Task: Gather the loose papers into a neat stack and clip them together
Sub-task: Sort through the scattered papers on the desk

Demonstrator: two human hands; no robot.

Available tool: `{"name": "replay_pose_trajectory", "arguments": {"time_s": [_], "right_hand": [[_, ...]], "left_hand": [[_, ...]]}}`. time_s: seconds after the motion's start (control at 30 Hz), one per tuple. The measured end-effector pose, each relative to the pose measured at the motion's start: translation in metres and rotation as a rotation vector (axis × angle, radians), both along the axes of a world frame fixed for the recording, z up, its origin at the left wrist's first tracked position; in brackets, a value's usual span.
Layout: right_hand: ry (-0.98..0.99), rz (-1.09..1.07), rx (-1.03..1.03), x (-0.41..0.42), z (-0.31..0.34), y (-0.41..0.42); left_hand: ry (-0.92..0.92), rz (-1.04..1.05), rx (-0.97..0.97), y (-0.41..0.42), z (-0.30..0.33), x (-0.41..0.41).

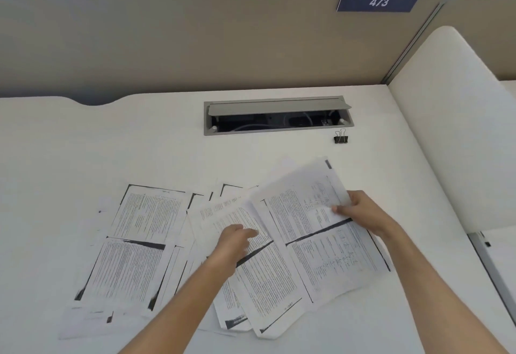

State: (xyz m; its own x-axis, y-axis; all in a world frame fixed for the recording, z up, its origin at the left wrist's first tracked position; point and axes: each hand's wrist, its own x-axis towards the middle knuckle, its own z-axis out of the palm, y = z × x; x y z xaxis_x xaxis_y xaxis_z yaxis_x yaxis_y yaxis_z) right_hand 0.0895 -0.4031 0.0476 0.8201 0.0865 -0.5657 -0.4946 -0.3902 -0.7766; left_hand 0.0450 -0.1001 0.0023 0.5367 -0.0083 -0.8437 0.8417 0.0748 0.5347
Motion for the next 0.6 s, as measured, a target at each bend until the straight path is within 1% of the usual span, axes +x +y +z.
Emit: {"name": "replay_pose_trajectory", "arguments": {"time_s": [0.07, 0.13, 0.2, 0.27, 0.37, 0.43, 0.47, 0.5, 0.53, 0.57, 0.6], "right_hand": [[0.015, 0.073, 0.040, 0.014, 0.007, 0.013], [0.036, 0.112, 0.124, 0.022, 0.015, 0.026], [0.048, 0.158, 0.195, 0.029, 0.017, 0.033], [0.070, 0.207, 0.241, 0.036, 0.012, 0.036], [0.124, 0.287, 0.240, 0.044, 0.000, 0.035], [0.130, 0.343, 0.253, 0.052, -0.009, 0.032], [0.100, 0.340, 0.260, 0.057, -0.014, 0.031], [0.050, 0.289, 0.241, 0.065, -0.022, 0.029], [-0.003, 0.195, 0.195, 0.076, -0.030, 0.028], [-0.070, 0.100, 0.112, 0.087, -0.038, 0.027], [-0.158, 0.050, -0.005, 0.099, -0.045, 0.028]], "left_hand": [[0.007, 0.068, -0.081, -0.005, -0.007, -0.005], [-0.002, 0.168, -0.151, -0.007, -0.013, -0.005], [-0.034, 0.243, -0.184, -0.008, -0.015, -0.004], [-0.059, 0.279, -0.225, -0.008, -0.016, -0.002], [-0.074, 0.300, -0.319, -0.010, -0.018, -0.003], [-0.086, 0.330, -0.309, -0.013, -0.021, -0.005], [-0.103, 0.345, -0.290, -0.015, -0.022, -0.007], [-0.124, 0.353, -0.265, -0.017, -0.024, -0.009], [-0.142, 0.357, -0.244, -0.019, -0.024, -0.010], [-0.157, 0.356, -0.221, -0.021, -0.025, -0.011], [-0.169, 0.354, -0.198, -0.023, -0.024, -0.012]]}}
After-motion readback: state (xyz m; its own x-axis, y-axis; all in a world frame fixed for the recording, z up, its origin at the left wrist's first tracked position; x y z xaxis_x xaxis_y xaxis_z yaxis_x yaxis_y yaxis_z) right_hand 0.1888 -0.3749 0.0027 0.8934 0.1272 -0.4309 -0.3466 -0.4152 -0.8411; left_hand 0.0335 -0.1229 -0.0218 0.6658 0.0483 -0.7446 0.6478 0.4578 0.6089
